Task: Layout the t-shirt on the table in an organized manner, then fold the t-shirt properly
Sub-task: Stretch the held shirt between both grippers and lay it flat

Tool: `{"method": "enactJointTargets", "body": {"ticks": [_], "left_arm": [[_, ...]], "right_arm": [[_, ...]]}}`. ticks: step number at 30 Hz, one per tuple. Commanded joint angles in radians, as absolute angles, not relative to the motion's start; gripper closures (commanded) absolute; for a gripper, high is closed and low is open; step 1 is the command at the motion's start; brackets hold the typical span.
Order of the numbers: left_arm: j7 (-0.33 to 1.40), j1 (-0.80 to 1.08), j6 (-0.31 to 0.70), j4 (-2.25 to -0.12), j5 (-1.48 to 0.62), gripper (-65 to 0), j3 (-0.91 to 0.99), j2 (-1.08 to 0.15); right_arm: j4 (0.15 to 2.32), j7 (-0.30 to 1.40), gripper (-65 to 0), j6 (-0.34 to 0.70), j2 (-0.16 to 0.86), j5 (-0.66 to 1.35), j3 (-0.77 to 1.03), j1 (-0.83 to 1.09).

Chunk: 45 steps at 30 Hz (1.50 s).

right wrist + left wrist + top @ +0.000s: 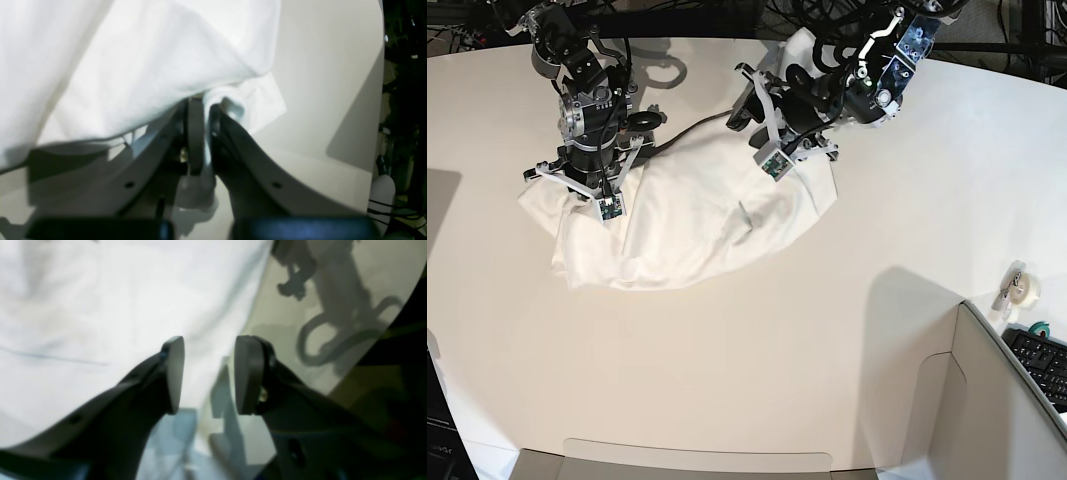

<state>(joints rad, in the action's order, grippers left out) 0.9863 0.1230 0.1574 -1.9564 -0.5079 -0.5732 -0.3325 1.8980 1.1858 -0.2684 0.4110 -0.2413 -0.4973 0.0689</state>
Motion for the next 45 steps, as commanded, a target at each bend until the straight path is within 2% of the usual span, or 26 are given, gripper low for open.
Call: {"method": "enactJointTargets", "body": {"ticks": [1,7,13,23,25,28,29,36,45], "left_arm": [[0.961,0.102,0.159,-1.985,-0.510,-27.4,-0.552,-0.346],[0.964,0.090,0.159,-1.995,-0.512,-29.8,-0.478,-0.372],[0.966,0.067,0.159,-1.928,-0.516,-29.8,-0.483,-0.366],[0.908,0.067,0.159,-1.817,-0.513,-29.6,-0.651,-0.364],[0.903,0.065,0.159,-1.810,-0.513,-24.8,-0.676,-0.367],[0.905,0.065,0.159,-1.834,-0.515,-4.7,-0.647,-0.367],[0.911,0.065,0.159,-1.853,-0.516,0.0,-0.619,-0.367],[0.917,0.114,0.159,-2.064,-0.518,0.0,-0.343,-0.372],[0.917,0.090,0.160,-2.074,-0.519,0.0,-0.084,-0.371]], "right_arm": [[1.913,1.173,0.0,-0.272,0.418,-0.265,-0.493,0.056],[1.914,1.164,0.0,-0.272,0.418,-0.265,-0.495,0.058],[1.914,1.144,0.0,-0.272,0.417,-0.265,-0.495,0.067],[1.913,1.142,0.0,-0.272,0.415,-0.265,-0.495,0.071],[1.913,1.142,0.0,-0.272,0.404,-0.265,-0.495,0.071],[1.913,1.142,0.0,-0.272,0.398,-0.265,-0.495,0.073],[1.913,1.142,0.0,-0.272,0.397,-0.265,-0.495,0.073],[1.911,1.130,0.0,-0.272,0.401,-0.265,-0.493,0.073],[1.910,1.135,0.0,-0.272,0.404,-0.265,-0.492,0.073]]}}
